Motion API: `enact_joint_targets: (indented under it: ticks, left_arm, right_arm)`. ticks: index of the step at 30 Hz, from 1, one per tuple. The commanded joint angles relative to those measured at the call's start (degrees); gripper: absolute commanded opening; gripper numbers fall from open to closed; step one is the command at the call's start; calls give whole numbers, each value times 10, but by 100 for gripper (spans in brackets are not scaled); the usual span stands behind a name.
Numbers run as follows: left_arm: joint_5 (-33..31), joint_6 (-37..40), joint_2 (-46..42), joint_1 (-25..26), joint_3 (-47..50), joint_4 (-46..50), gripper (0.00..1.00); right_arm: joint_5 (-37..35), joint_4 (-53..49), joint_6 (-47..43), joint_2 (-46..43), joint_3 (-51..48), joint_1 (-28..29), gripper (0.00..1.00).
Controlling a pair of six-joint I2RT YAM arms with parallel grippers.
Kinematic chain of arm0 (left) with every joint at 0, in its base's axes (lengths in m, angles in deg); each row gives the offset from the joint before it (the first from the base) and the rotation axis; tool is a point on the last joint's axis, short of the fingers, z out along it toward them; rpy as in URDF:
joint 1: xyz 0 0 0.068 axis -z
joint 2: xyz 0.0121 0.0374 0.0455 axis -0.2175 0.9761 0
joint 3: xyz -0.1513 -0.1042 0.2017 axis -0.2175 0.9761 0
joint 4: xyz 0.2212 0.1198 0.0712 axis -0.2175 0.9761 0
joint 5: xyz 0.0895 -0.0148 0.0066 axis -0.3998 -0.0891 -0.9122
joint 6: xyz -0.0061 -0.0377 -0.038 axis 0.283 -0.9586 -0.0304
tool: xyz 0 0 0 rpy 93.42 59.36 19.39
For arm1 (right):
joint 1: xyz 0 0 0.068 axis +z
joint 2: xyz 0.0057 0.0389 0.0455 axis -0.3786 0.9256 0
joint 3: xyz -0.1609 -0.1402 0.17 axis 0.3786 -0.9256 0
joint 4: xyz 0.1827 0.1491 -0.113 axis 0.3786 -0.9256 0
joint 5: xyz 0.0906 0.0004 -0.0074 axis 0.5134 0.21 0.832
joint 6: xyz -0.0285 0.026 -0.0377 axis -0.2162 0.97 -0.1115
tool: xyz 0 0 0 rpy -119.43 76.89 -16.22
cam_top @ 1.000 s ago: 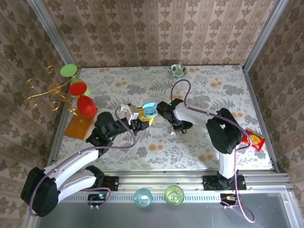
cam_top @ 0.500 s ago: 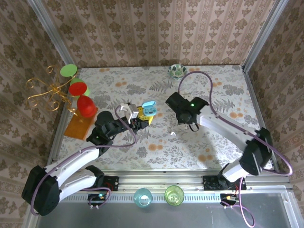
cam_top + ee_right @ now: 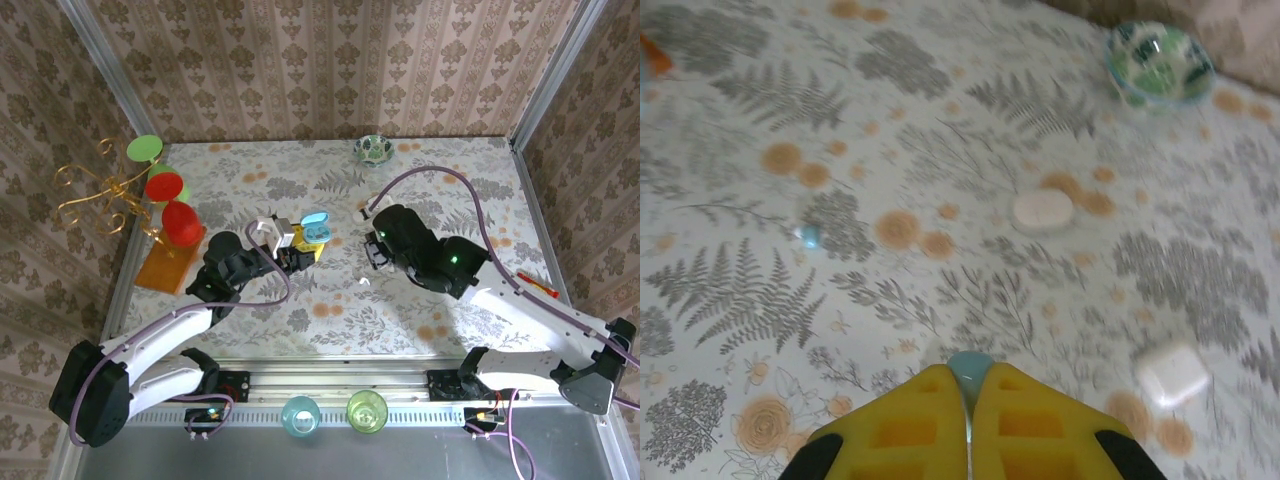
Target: Insert the wireless bluetooth earbuds into the charging case
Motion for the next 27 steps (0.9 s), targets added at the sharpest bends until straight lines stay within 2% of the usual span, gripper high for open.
enact_joint_targets:
  ticks: [1, 5, 10, 15, 22, 27]
  left_arm:
    - [16, -11, 2, -3, -9, -19, 21]
    - [26, -9, 2, -4, -8, -16, 21]
    - [28, -12, 1, -3, -7, -12, 21]
    - [55, -13, -2, -3, -7, -11, 21]
    - [54, -10, -6, -3, -2, -3, 21]
    - [39, -5, -19, -5, 1, 6, 21]
  right_arm:
    - [22, 77, -71, -17, -15, 19, 8]
    - [47, 109, -97, -11, -9, 38, 8]
    - [90, 140, -119, -2, 0, 42, 8]
    - [111, 147, -134, 23, 19, 42, 9]
    - [105, 151, -142, 38, 33, 43, 8]
    - [67, 135, -149, 22, 32, 43, 8]
